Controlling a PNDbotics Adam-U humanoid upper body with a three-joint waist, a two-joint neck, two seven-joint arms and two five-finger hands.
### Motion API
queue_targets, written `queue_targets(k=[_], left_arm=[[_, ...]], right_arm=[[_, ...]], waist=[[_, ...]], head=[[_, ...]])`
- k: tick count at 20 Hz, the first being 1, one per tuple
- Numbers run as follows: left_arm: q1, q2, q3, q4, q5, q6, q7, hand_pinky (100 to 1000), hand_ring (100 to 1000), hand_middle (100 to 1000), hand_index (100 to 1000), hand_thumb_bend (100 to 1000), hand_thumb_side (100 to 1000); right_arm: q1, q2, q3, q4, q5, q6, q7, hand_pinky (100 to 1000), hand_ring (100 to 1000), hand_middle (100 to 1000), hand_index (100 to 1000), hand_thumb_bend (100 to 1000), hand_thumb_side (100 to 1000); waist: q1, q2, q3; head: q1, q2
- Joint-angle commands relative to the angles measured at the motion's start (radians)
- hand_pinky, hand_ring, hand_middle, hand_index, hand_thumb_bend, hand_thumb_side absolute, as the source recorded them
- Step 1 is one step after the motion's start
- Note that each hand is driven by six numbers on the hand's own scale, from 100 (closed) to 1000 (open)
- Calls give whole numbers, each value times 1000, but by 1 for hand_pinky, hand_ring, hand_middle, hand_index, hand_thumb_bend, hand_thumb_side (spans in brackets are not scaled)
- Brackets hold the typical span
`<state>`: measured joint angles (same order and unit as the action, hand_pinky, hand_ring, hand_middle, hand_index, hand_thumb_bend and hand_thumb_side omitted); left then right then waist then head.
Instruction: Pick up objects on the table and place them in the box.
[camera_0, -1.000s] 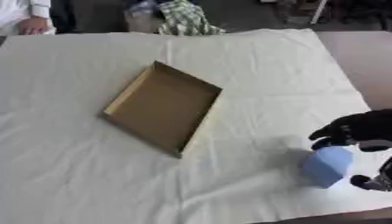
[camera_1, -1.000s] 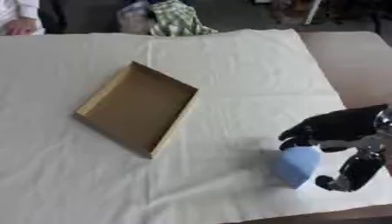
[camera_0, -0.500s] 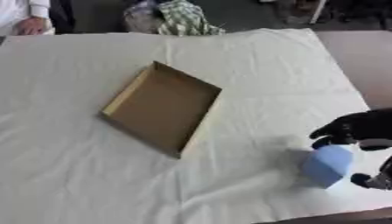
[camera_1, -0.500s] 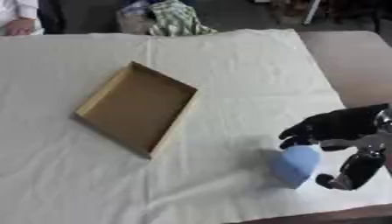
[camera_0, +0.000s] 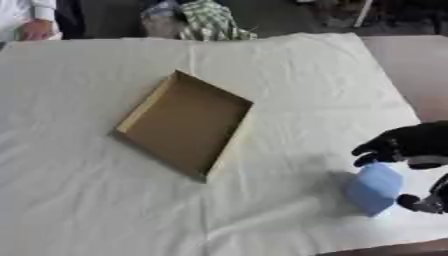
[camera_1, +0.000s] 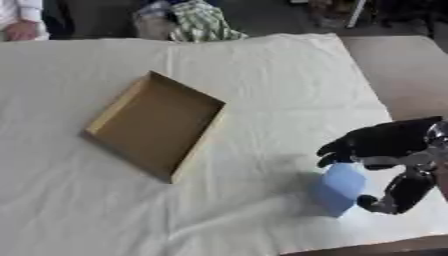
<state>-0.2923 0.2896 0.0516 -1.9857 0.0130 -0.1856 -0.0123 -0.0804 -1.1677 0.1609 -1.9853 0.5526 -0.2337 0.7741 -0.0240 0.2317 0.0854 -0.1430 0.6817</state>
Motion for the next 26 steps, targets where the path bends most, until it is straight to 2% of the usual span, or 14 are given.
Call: queue_targets(k=[1,26], left_arm=[[-17,14,1,-14,0,-1,-5,623,880,610,635,311,648],[-24,9,-2,-14,5,-2,-14,624,882,613,635,308,651]], right_arm=[[-11,-43,-10,-15,5,10,4,1000,1000,1000,1000,209,267],[-33,-50,18,-15,-15,40,58,1000,1000,1000,1000,187,290]], waist=[[1,-11,0],[5,-2,10]], head=[[-3,-13],[-12,-26]])
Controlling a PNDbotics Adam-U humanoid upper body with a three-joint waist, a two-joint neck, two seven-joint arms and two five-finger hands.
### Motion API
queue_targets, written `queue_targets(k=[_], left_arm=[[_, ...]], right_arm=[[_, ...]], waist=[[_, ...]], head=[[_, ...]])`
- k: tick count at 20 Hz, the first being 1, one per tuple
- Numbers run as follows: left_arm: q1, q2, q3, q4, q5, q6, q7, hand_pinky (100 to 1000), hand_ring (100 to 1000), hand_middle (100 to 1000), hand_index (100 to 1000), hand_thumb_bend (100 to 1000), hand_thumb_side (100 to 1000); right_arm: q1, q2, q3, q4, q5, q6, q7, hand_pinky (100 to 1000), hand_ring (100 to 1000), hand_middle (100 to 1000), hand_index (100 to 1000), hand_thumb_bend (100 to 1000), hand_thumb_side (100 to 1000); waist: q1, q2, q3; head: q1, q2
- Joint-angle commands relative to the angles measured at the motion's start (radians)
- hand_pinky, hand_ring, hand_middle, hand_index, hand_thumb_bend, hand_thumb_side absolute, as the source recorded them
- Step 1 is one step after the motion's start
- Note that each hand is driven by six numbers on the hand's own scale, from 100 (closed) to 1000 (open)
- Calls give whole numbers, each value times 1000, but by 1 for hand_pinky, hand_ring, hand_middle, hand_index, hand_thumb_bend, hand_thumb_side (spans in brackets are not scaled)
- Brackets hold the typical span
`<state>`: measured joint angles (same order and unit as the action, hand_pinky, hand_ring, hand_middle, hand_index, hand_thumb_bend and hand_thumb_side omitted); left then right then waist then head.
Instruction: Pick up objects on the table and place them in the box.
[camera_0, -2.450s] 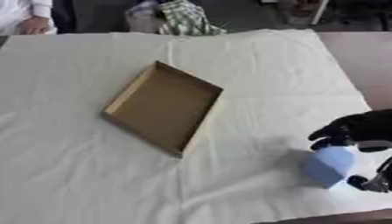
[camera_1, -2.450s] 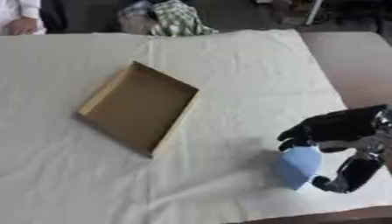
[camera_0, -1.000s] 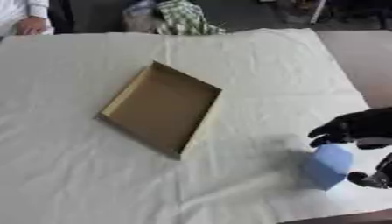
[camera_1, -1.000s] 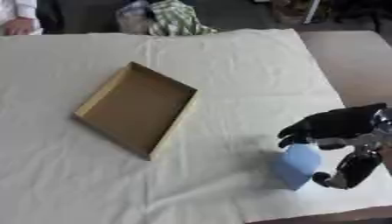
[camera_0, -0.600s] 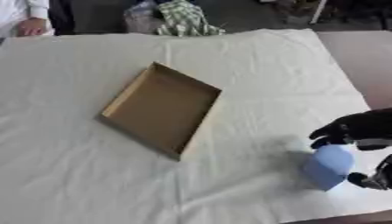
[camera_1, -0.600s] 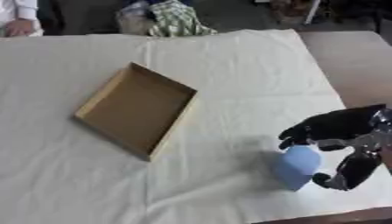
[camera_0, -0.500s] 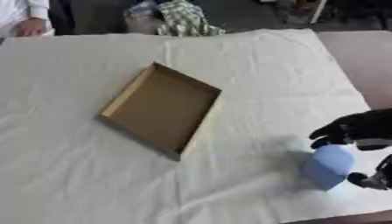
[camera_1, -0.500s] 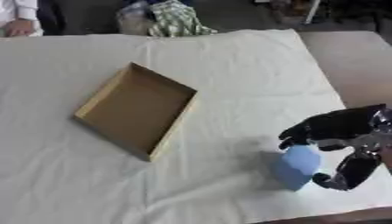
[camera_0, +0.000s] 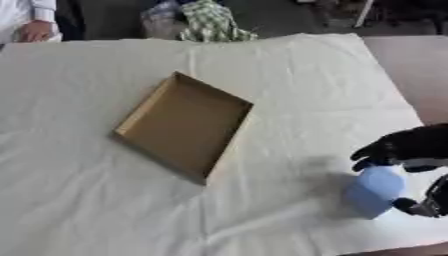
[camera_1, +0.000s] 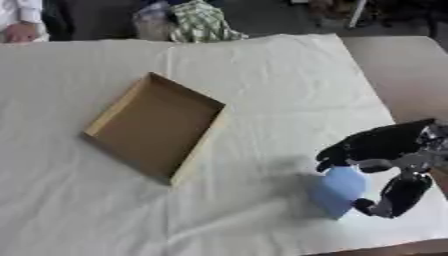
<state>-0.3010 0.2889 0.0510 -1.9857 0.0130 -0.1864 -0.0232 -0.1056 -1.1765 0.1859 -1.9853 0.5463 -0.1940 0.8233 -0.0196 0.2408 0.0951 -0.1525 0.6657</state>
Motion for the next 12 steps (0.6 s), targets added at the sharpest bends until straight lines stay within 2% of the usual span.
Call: queue_targets(k=[1,12], left_arm=[[-15,10,-1,-14,5,-2,-3,624,882,613,635,308,651],[-15,8,-1,-14,6,-1,-5,625,883,614,635,307,655]], right_arm=[[-6,-43,-6,-15,-9,2,13,1000,1000,1000,1000,188,291],[-18,-42,9,-15,-26,14,42,995,1000,1000,1000,164,312]], waist=[[0,-11,1],[0,-8,1]], head=[[-3,-9],[-6,-10]])
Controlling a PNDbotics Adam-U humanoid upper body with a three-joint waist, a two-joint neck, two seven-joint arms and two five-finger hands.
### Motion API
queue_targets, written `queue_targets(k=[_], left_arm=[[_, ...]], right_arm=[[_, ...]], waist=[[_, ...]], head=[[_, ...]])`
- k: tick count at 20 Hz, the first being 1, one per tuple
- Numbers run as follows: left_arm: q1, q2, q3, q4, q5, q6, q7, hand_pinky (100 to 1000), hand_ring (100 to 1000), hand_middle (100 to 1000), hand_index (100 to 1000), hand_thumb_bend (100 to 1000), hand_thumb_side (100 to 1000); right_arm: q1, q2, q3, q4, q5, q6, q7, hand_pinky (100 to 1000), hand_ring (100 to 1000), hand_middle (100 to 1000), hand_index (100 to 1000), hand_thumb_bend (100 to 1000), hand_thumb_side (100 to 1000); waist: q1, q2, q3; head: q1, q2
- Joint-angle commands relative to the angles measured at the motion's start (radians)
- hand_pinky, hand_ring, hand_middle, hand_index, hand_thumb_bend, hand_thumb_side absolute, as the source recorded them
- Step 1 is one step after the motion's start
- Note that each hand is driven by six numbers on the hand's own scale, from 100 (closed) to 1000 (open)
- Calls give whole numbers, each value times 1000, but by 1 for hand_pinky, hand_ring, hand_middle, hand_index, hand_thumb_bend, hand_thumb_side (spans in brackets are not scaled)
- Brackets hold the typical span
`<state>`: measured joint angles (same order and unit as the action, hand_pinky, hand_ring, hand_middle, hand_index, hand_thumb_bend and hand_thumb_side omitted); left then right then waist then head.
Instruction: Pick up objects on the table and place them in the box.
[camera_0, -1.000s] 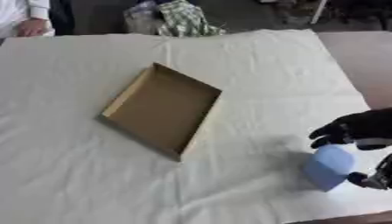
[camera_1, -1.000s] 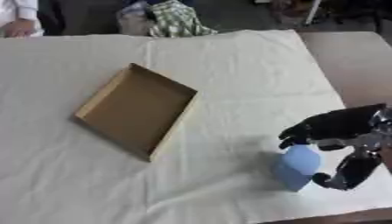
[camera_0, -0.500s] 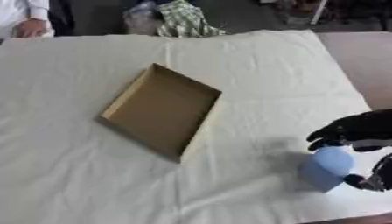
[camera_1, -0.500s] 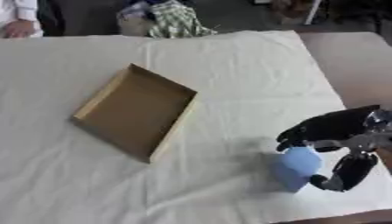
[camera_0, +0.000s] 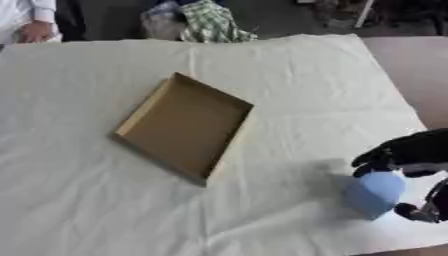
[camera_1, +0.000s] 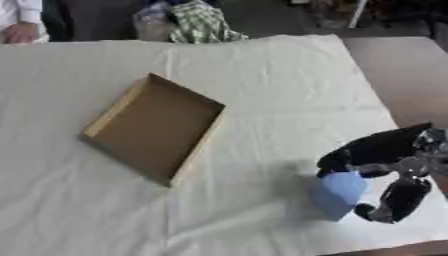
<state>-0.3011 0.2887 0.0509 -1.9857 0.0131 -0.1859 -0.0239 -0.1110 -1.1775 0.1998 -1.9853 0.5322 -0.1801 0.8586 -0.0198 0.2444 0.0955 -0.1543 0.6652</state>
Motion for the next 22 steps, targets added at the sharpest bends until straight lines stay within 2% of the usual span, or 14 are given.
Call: queue_targets(k=[1,22], left_arm=[[-14,8,-1,-14,6,-1,-4,625,883,614,635,307,656],[-17,3,-2,-14,10,0,-6,625,885,615,634,302,664]], right_arm=[[-15,-41,-3,-15,-14,1,8,995,1000,1000,1000,163,311],[-59,-28,35,60,-26,4,38,990,1000,1000,1000,145,331]], waist=[[0,-11,1],[3,1,7]], head=[[-5,-9],[-14,-18]])
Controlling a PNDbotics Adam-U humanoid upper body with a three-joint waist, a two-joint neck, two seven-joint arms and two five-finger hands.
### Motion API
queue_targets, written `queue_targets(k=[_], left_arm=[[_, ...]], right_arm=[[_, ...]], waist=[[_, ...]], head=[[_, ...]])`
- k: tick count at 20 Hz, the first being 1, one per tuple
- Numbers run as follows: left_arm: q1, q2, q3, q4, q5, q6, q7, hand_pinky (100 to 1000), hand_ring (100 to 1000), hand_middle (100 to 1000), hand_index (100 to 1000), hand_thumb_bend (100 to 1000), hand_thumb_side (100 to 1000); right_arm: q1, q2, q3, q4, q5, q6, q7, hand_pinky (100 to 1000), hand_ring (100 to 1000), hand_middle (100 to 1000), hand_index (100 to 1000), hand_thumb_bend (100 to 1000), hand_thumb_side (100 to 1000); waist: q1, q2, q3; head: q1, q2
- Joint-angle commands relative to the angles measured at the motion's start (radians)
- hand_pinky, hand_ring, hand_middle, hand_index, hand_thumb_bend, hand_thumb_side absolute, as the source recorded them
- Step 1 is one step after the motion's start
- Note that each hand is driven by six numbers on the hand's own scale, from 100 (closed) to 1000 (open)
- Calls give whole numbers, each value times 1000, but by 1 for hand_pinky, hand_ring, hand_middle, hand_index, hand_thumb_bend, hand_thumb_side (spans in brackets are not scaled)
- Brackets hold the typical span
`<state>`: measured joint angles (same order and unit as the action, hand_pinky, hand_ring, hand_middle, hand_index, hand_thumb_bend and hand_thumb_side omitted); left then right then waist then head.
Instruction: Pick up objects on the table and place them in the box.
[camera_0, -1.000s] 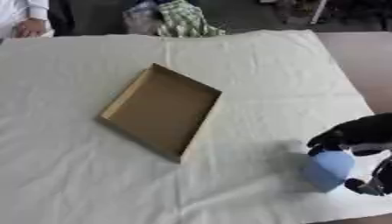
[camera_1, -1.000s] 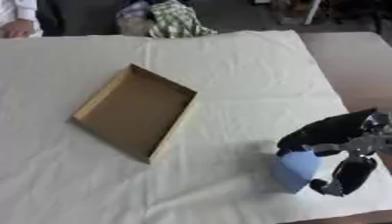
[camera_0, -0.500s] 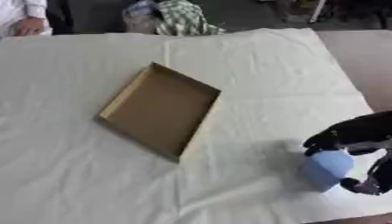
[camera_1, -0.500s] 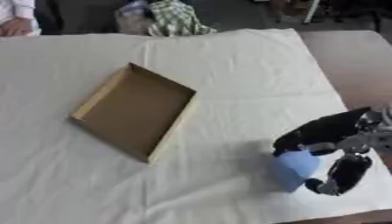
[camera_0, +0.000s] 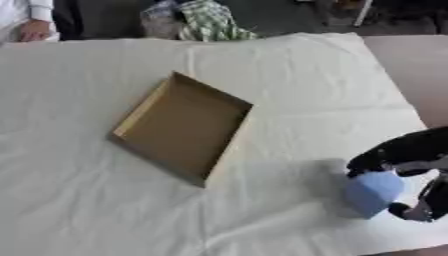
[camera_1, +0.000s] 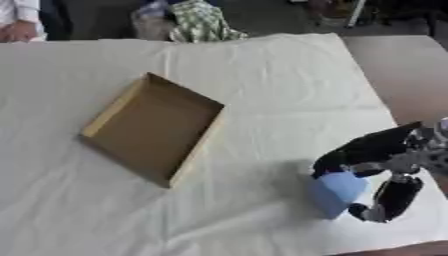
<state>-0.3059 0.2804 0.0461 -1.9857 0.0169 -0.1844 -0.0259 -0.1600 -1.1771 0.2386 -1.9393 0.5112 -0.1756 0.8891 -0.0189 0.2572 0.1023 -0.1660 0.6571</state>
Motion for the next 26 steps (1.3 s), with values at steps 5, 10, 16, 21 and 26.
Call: queue_targets(k=[5,10,16,21,26], left_arm=[[-12,11,3,-14,7,-2,-5,626,885,616,634,301,665],[-13,10,3,-14,7,-2,-6,626,885,616,633,299,664],[-15,10,2,-14,6,-3,-8,627,884,616,632,297,662],[-17,10,2,-14,6,-4,-9,627,884,616,632,298,661],[-17,11,3,-14,6,-3,-9,628,884,616,633,298,659]], right_arm=[[-16,-23,5,29,-17,-5,11,985,1000,1000,1000,131,343],[-24,-20,5,25,-28,2,-9,973,1000,987,1000,140,337],[-25,-19,3,9,-28,12,-64,952,1000,895,938,132,313],[-20,-20,-4,-6,-20,21,-92,942,1000,843,867,114,303],[-13,-22,-19,-30,-15,32,-111,935,1000,816,821,100,294]], waist=[[4,-11,2],[4,-13,2],[4,-15,4],[4,-16,3],[3,-18,2]], head=[[-4,-10],[-8,-11],[-8,-12],[-7,-9],[-6,-9]])
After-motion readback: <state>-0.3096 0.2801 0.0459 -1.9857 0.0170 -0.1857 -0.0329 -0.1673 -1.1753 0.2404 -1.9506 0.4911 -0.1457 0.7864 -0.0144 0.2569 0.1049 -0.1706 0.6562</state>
